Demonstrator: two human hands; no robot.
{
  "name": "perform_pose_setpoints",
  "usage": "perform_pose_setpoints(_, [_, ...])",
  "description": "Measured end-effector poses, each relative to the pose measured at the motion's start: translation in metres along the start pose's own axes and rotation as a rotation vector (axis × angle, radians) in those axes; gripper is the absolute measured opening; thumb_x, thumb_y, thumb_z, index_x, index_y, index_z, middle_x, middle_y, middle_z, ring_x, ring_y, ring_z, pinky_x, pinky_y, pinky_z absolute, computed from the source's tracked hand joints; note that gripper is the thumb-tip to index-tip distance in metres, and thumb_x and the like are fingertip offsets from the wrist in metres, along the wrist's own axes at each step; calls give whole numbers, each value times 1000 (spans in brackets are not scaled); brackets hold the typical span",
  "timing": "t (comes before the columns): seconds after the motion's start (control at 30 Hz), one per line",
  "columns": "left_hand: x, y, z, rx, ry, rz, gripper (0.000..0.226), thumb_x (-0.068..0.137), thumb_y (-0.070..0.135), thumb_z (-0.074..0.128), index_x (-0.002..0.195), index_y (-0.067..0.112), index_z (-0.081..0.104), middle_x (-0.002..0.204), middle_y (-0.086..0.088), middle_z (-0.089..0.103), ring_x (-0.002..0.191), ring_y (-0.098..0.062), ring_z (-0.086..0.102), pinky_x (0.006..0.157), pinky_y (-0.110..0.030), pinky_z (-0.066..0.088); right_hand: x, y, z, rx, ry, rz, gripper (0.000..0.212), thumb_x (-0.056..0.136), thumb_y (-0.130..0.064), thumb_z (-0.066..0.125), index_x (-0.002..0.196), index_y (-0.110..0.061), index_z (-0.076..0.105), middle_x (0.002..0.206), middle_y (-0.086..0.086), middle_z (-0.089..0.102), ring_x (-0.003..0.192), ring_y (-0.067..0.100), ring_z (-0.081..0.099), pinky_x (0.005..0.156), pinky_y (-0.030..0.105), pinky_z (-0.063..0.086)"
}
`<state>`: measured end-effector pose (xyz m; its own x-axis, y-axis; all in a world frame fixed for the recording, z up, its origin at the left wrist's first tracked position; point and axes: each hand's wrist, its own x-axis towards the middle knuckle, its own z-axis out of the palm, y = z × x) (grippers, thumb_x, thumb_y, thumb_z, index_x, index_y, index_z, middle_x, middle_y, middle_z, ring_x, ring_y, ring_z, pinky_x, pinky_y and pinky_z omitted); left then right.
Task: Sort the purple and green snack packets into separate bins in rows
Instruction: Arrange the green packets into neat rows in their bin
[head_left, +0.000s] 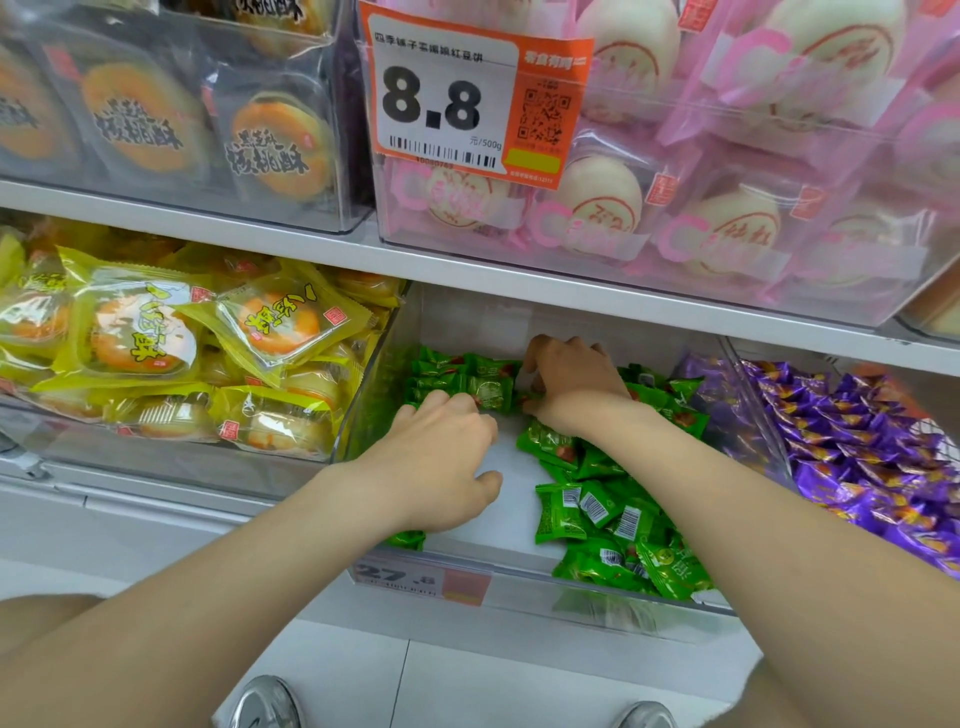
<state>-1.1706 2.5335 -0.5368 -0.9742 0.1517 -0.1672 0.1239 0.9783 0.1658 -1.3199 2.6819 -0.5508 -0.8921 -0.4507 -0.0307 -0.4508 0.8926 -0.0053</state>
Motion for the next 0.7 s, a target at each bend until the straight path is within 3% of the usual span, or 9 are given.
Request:
perform_pose_setpoints(0.13, [7, -2, 2, 31, -15, -4, 47, 103, 48, 50, 135, 14, 59, 139, -6, 51, 134, -31, 41, 108, -50, 40, -1, 9, -5, 16, 59, 17, 26, 95, -24, 69, 120, -18, 63, 114, 11, 68, 113, 37, 58, 94, 40, 47])
perform_pose_setpoints(0.23, [10, -1, 1, -92, 88, -19, 35, 105, 36, 49, 122, 9, 63, 120, -10, 59, 119, -32, 52, 100, -47, 47, -9, 10, -15, 71, 175, 22, 25, 96, -22, 66, 121, -19, 67, 116, 10, 71, 113, 35, 61, 96, 39, 48])
perform_pose_setpoints(0.33, [18, -2, -2, -541, 256, -165, 33, 108, 37, 48, 113, 7, 61, 94, -8, 68, 91, -28, 67, 84, -44, 55, -27, 6, -27, 321, 233, -90, 31, 94, -33, 70, 124, -28, 67, 112, -7, 75, 112, 22, 63, 100, 34, 48])
perform_pose_setpoints(0.43, [24, 0, -7, -1089, 316, -323, 48, 106, 43, 56, 133, 4, 58, 101, -9, 74, 86, -20, 77, 88, -44, 63, -49, -3, -31, 529, 264, -272, 37, 87, -37, 80, 121, -32, 67, 97, -18, 74, 97, 5, 69, 98, 32, 52])
perform_pose_setpoints(0.5, [23, 4, -10, -1335, 330, -358, 37, 105, 30, 63, 129, 1, 61, 101, -13, 75, 83, -18, 79, 80, -33, 65, -57, -5, -33, 635, 262, -334, 38, 82, -34, 87, 116, -30, 70, 91, -16, 74, 90, 1, 71, 90, 22, 54])
perform_pose_setpoints(0.6, [19, 4, -10, -1400, 340, -395, 27, 101, 11, 69, 126, 7, 62, 101, -16, 76, 86, -21, 79, 78, -30, 65, -57, -1, -35, 705, 201, -291, 47, 75, -39, 93, 116, -32, 72, 99, -15, 74, 96, -1, 69, 82, 13, 49])
perform_pose_setpoints(0.7, [18, 1, -10, -1295, 359, -386, 25, 97, 6, 72, 120, 9, 62, 100, -15, 76, 83, -20, 79, 81, -37, 66, -55, 5, -31, 747, 61, -231, 42, 83, -40, 87, 120, -28, 74, 110, -14, 75, 102, 2, 70, 93, 24, 56])
